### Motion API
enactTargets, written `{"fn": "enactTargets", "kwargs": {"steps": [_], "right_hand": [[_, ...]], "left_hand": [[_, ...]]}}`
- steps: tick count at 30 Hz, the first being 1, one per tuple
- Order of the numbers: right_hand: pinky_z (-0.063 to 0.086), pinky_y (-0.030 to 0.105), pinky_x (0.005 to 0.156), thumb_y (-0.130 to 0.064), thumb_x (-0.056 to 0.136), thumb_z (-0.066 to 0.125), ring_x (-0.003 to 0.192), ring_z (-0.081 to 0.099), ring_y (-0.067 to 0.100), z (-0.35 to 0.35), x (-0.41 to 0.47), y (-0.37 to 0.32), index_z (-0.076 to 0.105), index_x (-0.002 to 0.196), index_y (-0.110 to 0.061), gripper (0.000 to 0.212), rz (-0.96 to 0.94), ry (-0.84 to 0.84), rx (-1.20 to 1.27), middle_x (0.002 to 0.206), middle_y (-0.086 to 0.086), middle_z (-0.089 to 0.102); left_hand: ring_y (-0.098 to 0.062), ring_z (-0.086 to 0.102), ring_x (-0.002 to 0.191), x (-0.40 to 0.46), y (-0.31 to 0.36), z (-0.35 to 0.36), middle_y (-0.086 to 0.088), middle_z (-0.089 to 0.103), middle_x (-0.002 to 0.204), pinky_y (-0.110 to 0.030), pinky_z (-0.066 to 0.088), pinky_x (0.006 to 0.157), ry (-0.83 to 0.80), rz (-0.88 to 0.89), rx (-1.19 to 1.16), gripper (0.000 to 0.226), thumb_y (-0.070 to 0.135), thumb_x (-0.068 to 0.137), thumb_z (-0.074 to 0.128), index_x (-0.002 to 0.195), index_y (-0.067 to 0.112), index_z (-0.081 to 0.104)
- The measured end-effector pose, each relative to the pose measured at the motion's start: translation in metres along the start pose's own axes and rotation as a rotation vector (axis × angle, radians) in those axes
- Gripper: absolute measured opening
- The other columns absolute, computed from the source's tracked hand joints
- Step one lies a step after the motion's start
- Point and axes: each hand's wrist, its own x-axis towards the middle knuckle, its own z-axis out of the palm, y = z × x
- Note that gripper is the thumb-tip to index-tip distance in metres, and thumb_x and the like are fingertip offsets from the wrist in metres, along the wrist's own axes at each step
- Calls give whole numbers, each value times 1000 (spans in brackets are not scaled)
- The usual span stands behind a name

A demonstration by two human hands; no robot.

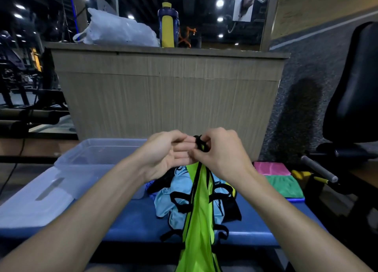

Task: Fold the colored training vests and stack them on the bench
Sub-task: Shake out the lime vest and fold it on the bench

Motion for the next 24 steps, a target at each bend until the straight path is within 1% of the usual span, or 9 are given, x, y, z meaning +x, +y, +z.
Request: {"fn": "enactTargets", "kwargs": {"steps": [2,4,6,8,11,14,17,21,24], "right_hand": [[46,31,67,-27,83,71,77,65,29,-2,-1,4,72,86,-15,13,-54,49,17,74,4,69],[48,27,70,-21,81,69,75,67,18,-6,1,12,75,87,-20,8,-40,23,115,77,0,73],[47,25,65,-22,79,66,63,61,5,-15,6,24,74,79,-24,9,40,-33,314,68,-7,70],[44,26,63,-21,77,60,61,55,1,-29,14,34,72,74,-21,12,83,-60,492,63,-12,65],[40,26,62,0,87,57,64,52,5,-47,24,39,68,74,-17,24,61,-97,624,66,-8,62],[41,23,60,-2,88,57,63,54,7,-57,30,34,69,75,-15,22,13,-130,631,68,-4,64],[41,19,57,-1,92,58,60,54,6,-61,35,28,70,81,-7,18,2,-141,595,66,-5,64],[39,23,57,-6,91,60,62,52,7,-60,37,21,71,79,-12,18,-30,-143,528,67,-4,64],[40,30,64,-16,84,61,66,54,10,-57,39,18,73,84,-10,13,-41,-145,509,71,-1,65]], "left_hand": [[-36,71,107,-7,1,-2,-25,72,112,-43,60,90,-80,-15,-49,35,13,104,39,120,-8,63],[-33,71,108,-14,3,-5,-22,73,113,-42,58,95,-117,32,34,34,12,104,39,119,-5,64],[-26,74,100,-19,3,-13,-17,76,105,-35,60,89,-48,210,238,27,2,102,43,112,-1,68],[-18,73,86,-21,2,-23,-9,78,92,-28,59,77,85,447,403,25,-10,96,48,101,1,70],[-17,72,84,-29,4,-31,-2,78,87,-29,56,76,159,735,538,26,-12,90,56,94,8,71],[-20,70,84,-46,-1,-24,4,75,90,-35,56,78,145,943,743,20,2,87,62,94,17,72],[-16,61,79,-68,-6,-11,10,68,88,-32,50,73,182,1151,912,20,2,84,66,94,18,70],[-15,62,92,-85,-9,0,6,69,98,-33,46,81,26,1347,1070,18,-4,83,71,94,11,71],[-16,60,94,-87,-14,-1,6,70,103,-33,46,84,-94,1364,1162,13,4,86,72,96,11,72]]}}
